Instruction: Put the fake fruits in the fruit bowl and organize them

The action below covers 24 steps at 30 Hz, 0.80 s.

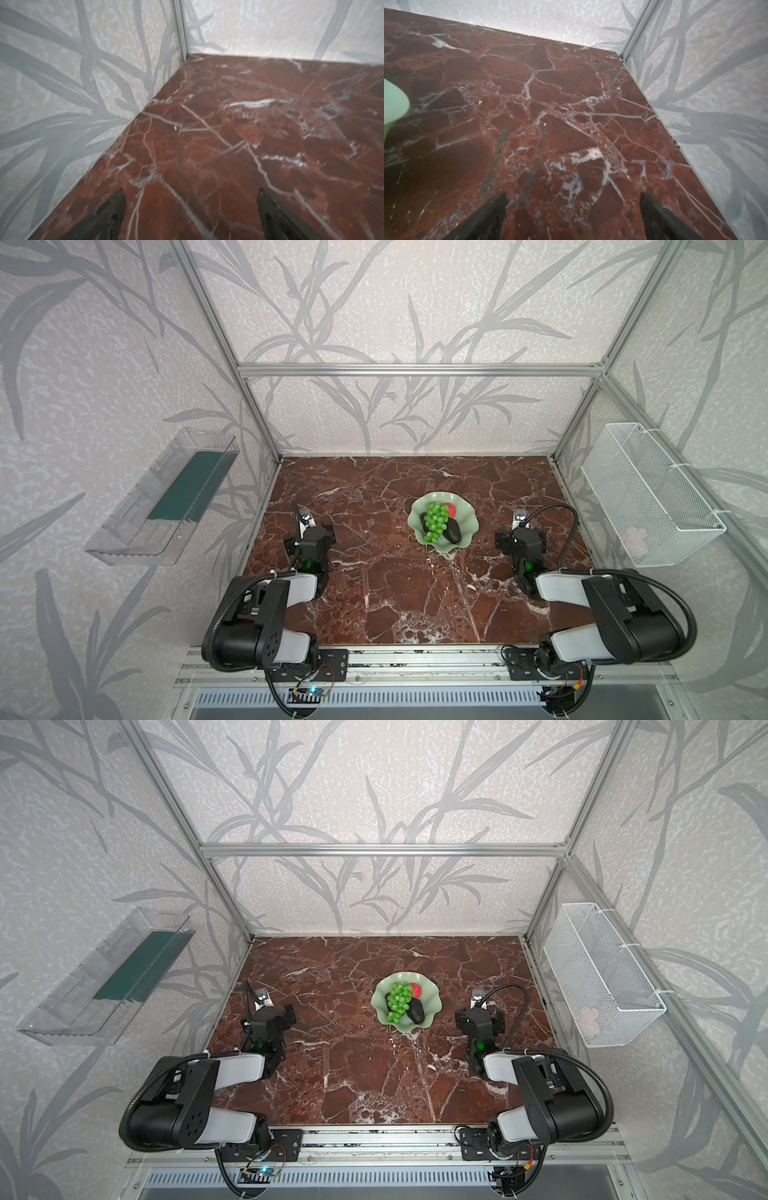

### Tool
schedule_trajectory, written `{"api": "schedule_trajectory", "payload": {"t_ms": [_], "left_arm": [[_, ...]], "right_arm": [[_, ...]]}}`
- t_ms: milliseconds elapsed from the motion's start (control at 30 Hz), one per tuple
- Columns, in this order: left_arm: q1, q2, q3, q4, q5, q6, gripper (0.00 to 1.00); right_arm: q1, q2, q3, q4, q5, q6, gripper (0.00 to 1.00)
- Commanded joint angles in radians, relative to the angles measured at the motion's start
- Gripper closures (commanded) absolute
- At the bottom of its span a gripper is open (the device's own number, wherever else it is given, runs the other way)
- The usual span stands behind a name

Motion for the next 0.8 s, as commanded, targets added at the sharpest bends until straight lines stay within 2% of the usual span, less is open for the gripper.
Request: {"api": "schedule_trajectory", "payload": {"t_ms": [0,67,100,167,200,267,367,767], "left_arm": [[0.015,0.16,0.009,0.285,0.052,0.07,0.01],[0.028,0.074,0.05,0.049,0.066,0.0,0.01],[0.036,0.068,0.064,0.013,0.055,-0.015,0.01],[0.043,0.118,0.03,0.167,0.053,0.008,0.01],[0.039,0.127,0.029,0.189,0.049,0.018,0.01],[0.041,0.1,0.045,0.099,0.053,-0.004,0.01],[0.035,0.123,0.032,0.173,0.049,0.019,0.01],[0.044,0.119,0.04,0.143,0.065,0.004,0.01]], "right_arm": [[-0.011,0.066,0.0,0.218,-0.109,-0.053,0.01],[-0.013,0.106,-0.007,0.287,-0.131,-0.071,0.01],[-0.012,0.115,-0.007,0.303,-0.141,-0.079,0.01],[-0.011,0.121,-0.012,0.319,-0.149,-0.087,0.01],[-0.011,0.115,-0.013,0.314,-0.154,-0.087,0.01],[-0.011,0.102,0.002,0.266,-0.159,-0.083,0.01],[-0.012,0.078,0.025,0.185,-0.172,-0.082,0.01],[-0.014,0.079,0.013,0.207,-0.218,-0.098,0.01]]}}
